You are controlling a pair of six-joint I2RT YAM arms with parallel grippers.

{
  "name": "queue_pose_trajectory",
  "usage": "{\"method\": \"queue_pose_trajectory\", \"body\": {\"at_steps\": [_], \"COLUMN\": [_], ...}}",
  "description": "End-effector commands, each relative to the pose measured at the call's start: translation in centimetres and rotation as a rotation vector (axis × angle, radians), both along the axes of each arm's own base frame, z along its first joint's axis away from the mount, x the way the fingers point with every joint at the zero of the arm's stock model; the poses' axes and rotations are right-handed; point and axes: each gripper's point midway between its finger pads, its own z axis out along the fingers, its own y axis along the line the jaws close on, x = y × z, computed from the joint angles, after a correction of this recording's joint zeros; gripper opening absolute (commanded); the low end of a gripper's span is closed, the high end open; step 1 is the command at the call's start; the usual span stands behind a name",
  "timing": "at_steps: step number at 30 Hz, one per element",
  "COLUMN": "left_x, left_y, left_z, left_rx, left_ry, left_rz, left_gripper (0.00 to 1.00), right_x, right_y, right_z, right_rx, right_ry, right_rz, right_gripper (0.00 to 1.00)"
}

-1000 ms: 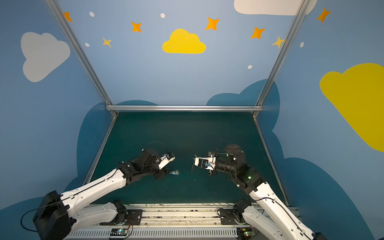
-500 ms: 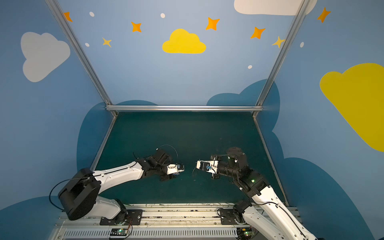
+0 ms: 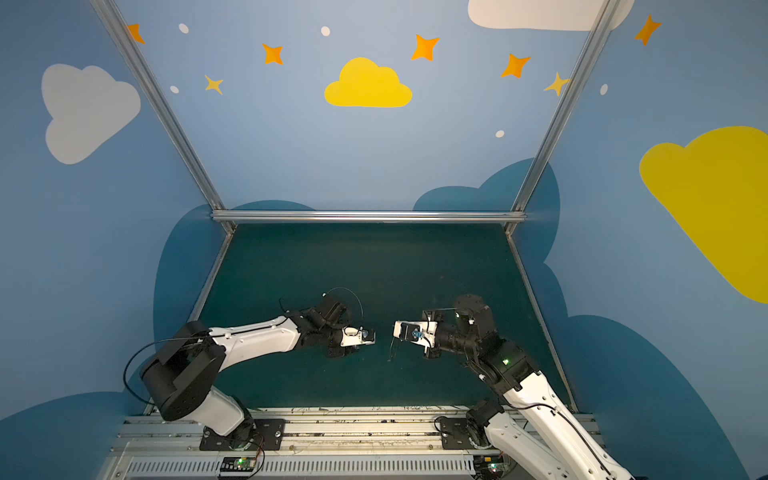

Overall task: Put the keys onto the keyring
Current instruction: 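Close the left gripper on the blue-tagged key's ring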

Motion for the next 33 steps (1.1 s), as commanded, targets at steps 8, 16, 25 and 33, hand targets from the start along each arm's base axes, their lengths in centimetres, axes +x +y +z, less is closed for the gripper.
{"method": "queue_pose_trajectory", "body": {"at_steps": [8,16,25,33], "left_x": [0.0,0.4,0.7,0.8], "left_y": [-0.1,0.1,0.0,-0.4], "left_z": [-0.7,-1.2,-1.6,-1.3], "left_rx": [0.032,0.054,0.066,0.054], "left_ry": [0.018,0.010,0.024,0.035], "left_rz": [-0.039,-0.027,-0.013,-0.007], "left_gripper": [0.34,0.29,0.25,0.17], "right_x": [0.3,0.4,0.4,0.4], "right_y": [0.1,0.3,0.3,0.3], "right_z": [-0.3,-0.3,-0.4,-0.5], "right_rx": [0.012,0.023,0.025,0.026], "right_ry": [0.006,0.008,0.011,0.009], "right_rz": [0.002,0.003,0.006,0.006], "right_gripper": [0.00,0.00,0.00,0.00]}}
